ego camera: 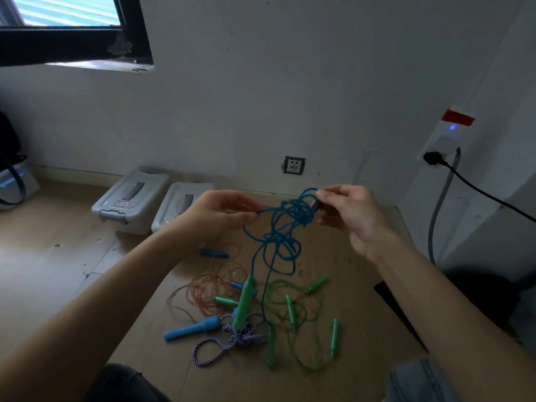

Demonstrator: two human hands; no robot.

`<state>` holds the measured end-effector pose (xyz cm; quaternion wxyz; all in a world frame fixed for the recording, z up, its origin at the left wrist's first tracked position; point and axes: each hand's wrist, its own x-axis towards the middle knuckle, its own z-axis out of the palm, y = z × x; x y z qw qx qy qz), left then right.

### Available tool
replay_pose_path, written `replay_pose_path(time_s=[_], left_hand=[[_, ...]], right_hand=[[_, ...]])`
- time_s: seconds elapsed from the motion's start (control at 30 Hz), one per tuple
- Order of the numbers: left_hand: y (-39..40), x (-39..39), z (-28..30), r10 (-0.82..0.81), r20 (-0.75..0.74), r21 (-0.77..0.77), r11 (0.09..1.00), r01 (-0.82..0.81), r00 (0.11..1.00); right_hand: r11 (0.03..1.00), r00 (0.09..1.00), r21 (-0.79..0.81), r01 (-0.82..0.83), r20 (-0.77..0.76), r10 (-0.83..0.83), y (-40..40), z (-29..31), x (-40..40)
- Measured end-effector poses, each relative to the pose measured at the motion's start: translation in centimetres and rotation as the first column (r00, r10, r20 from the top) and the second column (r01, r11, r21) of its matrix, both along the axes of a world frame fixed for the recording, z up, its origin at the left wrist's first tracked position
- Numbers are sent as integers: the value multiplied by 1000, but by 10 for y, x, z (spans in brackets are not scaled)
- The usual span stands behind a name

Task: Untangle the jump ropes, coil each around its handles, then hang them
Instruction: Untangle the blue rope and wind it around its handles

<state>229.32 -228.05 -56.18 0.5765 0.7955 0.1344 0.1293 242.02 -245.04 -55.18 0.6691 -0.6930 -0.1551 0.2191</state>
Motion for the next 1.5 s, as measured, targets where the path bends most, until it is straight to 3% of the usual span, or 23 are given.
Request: replay_pose_path(time_s=[0.1, 0.2, 0.3, 0.37, 0.47, 0.53, 0.63, 0.7, 0.77, 0.83, 0.9, 0.93, 1.0, 1.03, 1.07, 1.17, 1.23, 1.27, 1.33, 1.4, 1.47, 1.5], left_hand=[[-7, 2, -1, -21, 88, -30, 999, 24, 996], [-24, 10, -10, -105, 28, 24, 994, 104, 994], [-27, 16, -19, 18, 34, 189, 982, -24, 999], [-22, 16, -18, 10, 33, 174, 985, -16, 999], [-10, 12, -7, 53, 101, -90, 995, -44, 993], [2, 8, 2, 185, 157, -346, 930, -121, 970], [25, -3, 13, 312, 157, -649, 748, -141, 937], [31, -7, 17, 300, 146, -705, 700, -113, 943], [25, -6, 15, 287, 102, -615, 771, -167, 952], [13, -3, 12, 209, 60, -492, 857, -153, 976], [1, 0, 8, 16, -36, -339, 940, -27, 999], [-4, 1, 3, -88, -122, -174, 983, 66, 989], [-18, 8, -10, -177, -265, 194, 953, 232, 948], [-23, 11, -14, -168, -265, 316, 915, 250, 949], [-25, 13, -15, -153, -237, 335, 914, 228, 960], [-10, 12, -13, -64, -130, 175, 981, 86, 989], [3, 6, -7, 34, -81, 27, 999, -32, 996], [5, 4, -4, 26, -59, -98, 995, -32, 998], [4, 3, 0, -81, 10, -320, 944, 80, 997], [-1, 5, 7, -160, 87, -434, 882, 182, 983], [-5, 4, 16, -205, 169, -554, 789, 265, 964], [-5, 4, 19, -214, 206, -602, 742, 297, 955]], right_hand=[[989, 989, 48, -141, -27, 142, 4, 1, -11], [961, 965, 99, -259, -9, 261, 9, 4, -21], [981, 984, 88, -171, 74, 165, 8, 8, -17], [998, 996, 49, -33, 85, 29, 2, 8, -8], [984, 985, -72, 162, 74, -157, -4, 2, 7], [968, 972, -108, 229, 87, -220, -7, -2, 14], [987, 988, -62, 152, 4, -152, -7, -3, 16], [994, 998, -90, 63, 4, -63, -6, -5, 14], [991, 1000, -130, 29, 6, -28, -5, -6, 10], [999, 998, -33, -42, -51, 40, -2, -4, 5], [976, 977, 127, -179, -94, 192, 1, 0, -1], [942, 951, 196, -274, -88, 295, 3, 2, -5], [854, 897, 337, -397, -54, 439, 8, 6, -13], [841, 904, 393, -371, -55, 424, 9, 6, -14], [858, 934, 433, -276, -91, 346, 9, 7, -12], [906, 954, 384, 179, -292, -65, -2, 7, 9], [917, 938, 297, 268, -297, -178, -10, 4, 20], [948, 959, 250, 196, -250, -132, -10, 3, 21], [983, 977, 128, -130, -153, 149, -6, -1, 14], [875, 881, -113, -472, -91, 464, 0, -9, 2], [724, 765, -287, -627, -49, 642, 7, -19, -12], [696, 741, -325, -640, -22, 671, 11, -23, -17]])
